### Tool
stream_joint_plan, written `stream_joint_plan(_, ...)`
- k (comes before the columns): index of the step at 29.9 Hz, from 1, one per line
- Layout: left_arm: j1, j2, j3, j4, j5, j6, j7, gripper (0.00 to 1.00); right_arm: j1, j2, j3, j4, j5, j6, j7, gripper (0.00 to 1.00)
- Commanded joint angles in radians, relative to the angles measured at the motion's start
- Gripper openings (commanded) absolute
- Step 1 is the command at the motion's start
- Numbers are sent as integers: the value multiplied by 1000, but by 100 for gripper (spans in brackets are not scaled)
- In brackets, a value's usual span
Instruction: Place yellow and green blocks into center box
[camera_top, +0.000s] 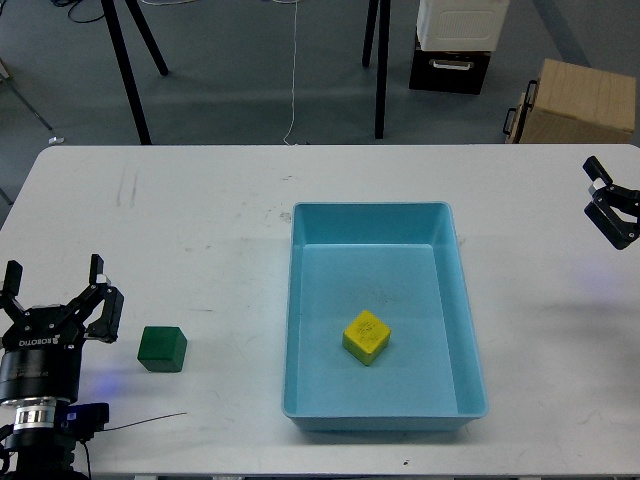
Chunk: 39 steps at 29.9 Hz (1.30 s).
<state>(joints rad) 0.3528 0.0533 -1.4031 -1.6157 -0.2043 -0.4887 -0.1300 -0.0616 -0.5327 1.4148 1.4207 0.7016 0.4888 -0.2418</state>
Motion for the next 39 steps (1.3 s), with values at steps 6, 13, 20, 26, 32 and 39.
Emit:
stream_joint_plan(6,0,-1,-14,-1,-1,0,0,100,-89,60,27,18,-1,0,1,100)
stream_joint_plan(13,-46,20,-73,20,16,0,-42,100,-148,39,21,18,-2,0,2,100)
stream_joint_plan(20,-86,118,-106,21,32,0,-51,100,-133,-18,16,20,-2,0,2,100)
stream_joint_plan(26,-86,273,-155,-93,37,0,-53,100,-133,-3,21,21,-4,0,4,100)
stream_joint_plan(32,-86,549,-111,-141,130,33,-45,100,-136,-1,47,23,-5,0,4,100)
stream_joint_plan(39,-227,839,90,-148,336,156,-37,100,-132,5,49,49,-8,0,4,100)
